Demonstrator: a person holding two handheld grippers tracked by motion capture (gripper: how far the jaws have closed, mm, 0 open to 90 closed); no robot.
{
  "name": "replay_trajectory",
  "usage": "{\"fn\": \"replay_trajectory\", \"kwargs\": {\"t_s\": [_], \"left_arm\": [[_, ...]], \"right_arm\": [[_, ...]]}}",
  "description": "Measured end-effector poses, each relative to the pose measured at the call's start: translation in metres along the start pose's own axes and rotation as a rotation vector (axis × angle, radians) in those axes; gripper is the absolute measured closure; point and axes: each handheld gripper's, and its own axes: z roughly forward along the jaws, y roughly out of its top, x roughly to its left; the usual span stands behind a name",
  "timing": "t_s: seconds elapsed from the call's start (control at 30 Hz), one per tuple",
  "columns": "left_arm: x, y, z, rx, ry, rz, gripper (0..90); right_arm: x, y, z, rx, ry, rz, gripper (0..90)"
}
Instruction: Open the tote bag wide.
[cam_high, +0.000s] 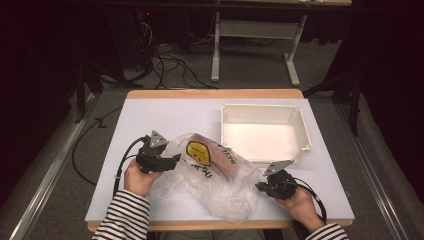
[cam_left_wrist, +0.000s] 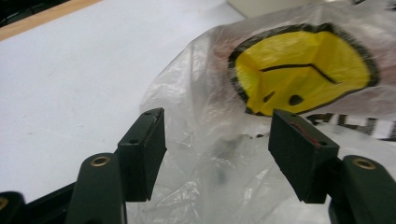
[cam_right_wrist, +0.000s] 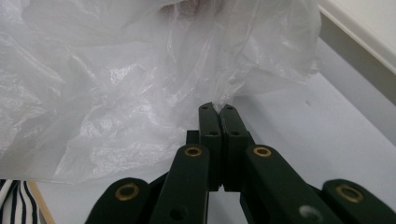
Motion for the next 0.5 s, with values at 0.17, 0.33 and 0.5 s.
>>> {"fn": "replay_trajectory", "kwargs": {"t_s": [0.17,0.33,0.5], "left_arm": [[0.008,-0.002,0.014,0.052,0.005,-0.017,36.9],[0.014,-0.008,0.027,0.099,-0.019,-0.040,40.0],[0.014,-0.017,0.035,0.131,-0.061,-0.049,48.2]], "right_arm": [[-0.001,-0.001,-0.001,0.003,-0.002,0.000,90.0],[-0.002,-0.003,-0.002,0.006,-0.002,0.009,90.0],[-0.005,-0.004,-0.003,0.003,-0.002,0.003,90.0]]}}
